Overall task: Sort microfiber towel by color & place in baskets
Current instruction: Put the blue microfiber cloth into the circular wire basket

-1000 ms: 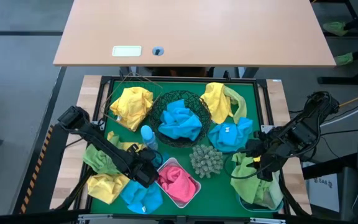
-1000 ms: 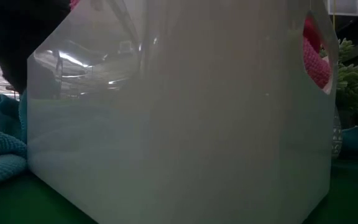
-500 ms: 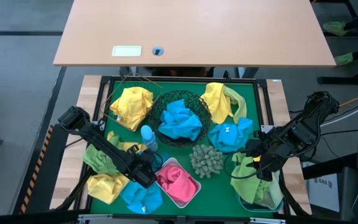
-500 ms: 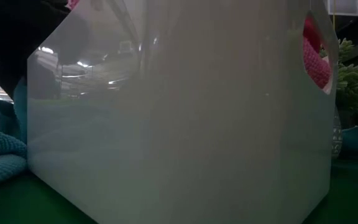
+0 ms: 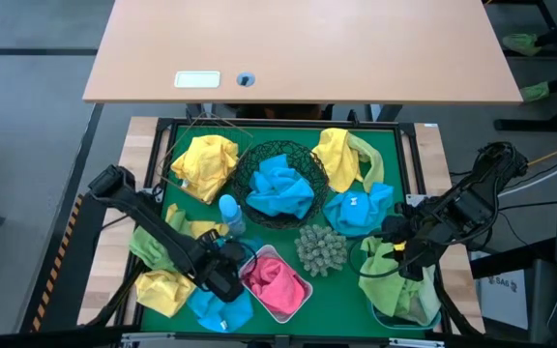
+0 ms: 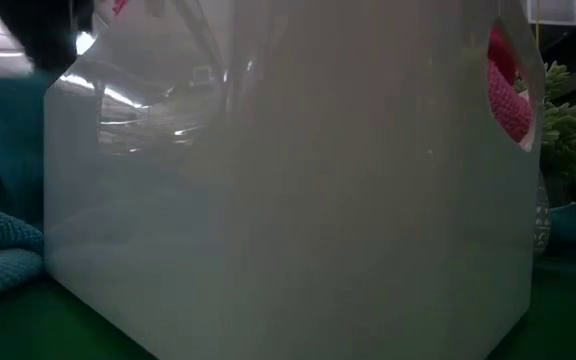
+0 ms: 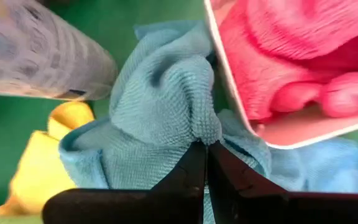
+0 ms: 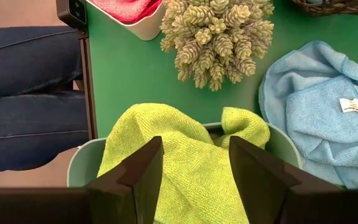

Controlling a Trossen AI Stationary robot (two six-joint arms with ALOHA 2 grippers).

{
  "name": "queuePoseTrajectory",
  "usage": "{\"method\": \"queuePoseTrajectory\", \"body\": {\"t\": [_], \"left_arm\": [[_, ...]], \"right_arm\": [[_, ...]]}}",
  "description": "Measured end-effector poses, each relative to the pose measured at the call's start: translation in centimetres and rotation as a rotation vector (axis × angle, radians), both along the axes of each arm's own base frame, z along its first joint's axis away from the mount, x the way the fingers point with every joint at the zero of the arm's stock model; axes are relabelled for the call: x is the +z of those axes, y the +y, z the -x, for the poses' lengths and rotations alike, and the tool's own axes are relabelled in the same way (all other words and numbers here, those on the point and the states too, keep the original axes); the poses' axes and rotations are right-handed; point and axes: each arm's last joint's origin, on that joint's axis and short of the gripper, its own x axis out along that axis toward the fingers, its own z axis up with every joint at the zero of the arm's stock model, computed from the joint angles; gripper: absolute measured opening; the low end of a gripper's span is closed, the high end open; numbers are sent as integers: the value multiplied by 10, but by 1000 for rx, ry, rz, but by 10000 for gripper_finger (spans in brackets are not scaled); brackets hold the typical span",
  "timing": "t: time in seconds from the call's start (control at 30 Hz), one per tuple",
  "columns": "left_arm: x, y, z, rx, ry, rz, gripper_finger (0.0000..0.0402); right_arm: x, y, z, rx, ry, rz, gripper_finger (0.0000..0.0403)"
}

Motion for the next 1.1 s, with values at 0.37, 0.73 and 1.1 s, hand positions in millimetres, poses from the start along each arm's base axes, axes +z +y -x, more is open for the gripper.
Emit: {"method": "queuePoseTrajectory", "body": {"t": [0.37, 0.73, 1.1], "left_arm": [[74, -12, -10, -109, -171, -22, 0], [138, 1, -22, -205, -359, -99, 0], [189, 53, -42, -231, -467, -190, 0]], "right_arm": [[0, 0, 0, 0, 0, 1, 184], [0, 0, 0, -8, -11, 12, 184], [0, -2, -2, -36, -53, 57, 184]]}}
